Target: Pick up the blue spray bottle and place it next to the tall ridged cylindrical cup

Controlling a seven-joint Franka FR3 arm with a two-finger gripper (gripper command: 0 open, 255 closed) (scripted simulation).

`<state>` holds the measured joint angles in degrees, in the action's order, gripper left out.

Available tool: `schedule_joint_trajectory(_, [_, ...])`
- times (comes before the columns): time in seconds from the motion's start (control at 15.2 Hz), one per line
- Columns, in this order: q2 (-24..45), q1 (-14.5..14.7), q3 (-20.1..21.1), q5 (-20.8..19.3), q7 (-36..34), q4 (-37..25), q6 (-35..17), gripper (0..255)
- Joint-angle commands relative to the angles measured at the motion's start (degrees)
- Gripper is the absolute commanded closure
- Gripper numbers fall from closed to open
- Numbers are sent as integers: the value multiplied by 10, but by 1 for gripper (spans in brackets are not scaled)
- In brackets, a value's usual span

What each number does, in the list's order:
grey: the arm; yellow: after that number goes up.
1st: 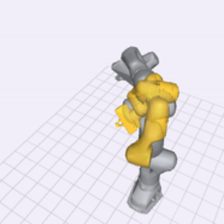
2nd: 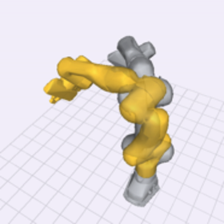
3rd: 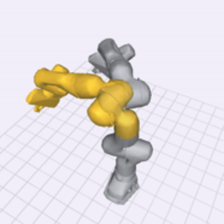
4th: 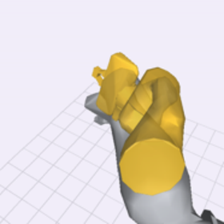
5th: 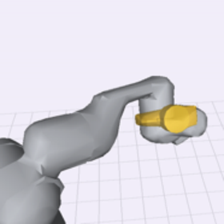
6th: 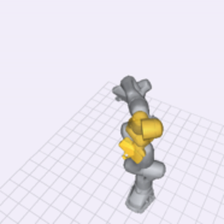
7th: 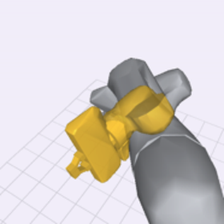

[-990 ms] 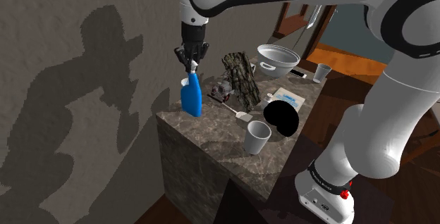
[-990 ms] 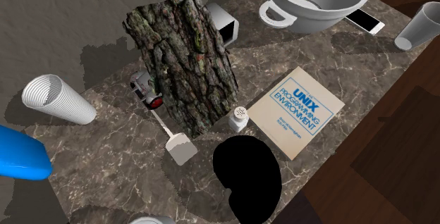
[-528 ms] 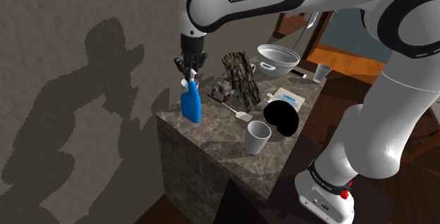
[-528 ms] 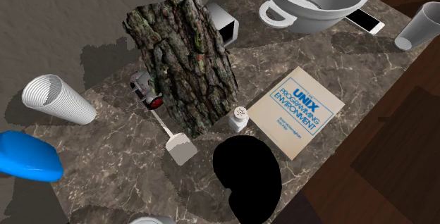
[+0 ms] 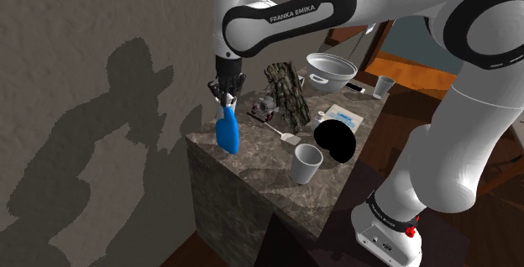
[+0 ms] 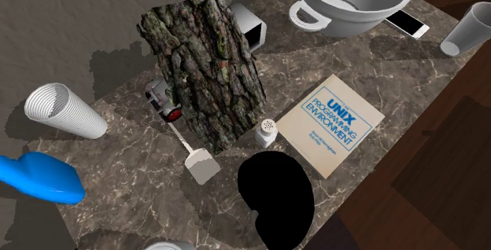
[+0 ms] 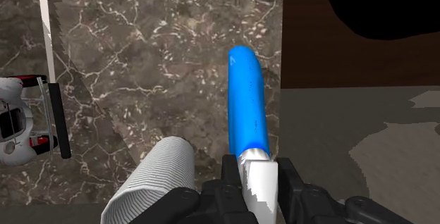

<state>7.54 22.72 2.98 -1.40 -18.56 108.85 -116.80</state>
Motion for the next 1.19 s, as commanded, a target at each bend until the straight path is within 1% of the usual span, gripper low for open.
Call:
schedule_joint_trajectory(0.0, [1,0,0,0,0,2,-3,255])
schedule_joint_trajectory(0.33, [1,0,0,0,0,2,-3,255])
schedule_joint_trajectory(0.4, [1,0,0,0,0,2,-3,0])
schedule_joint_trajectory(0.73, [1,0,0,0,0,2,-3,0])
schedule_joint_trajectory(0.99, [-17,0,1,2,1,-49,66,0])
schedule_joint_trajectory(1.12, [-17,0,1,2,1,-49,66,0])
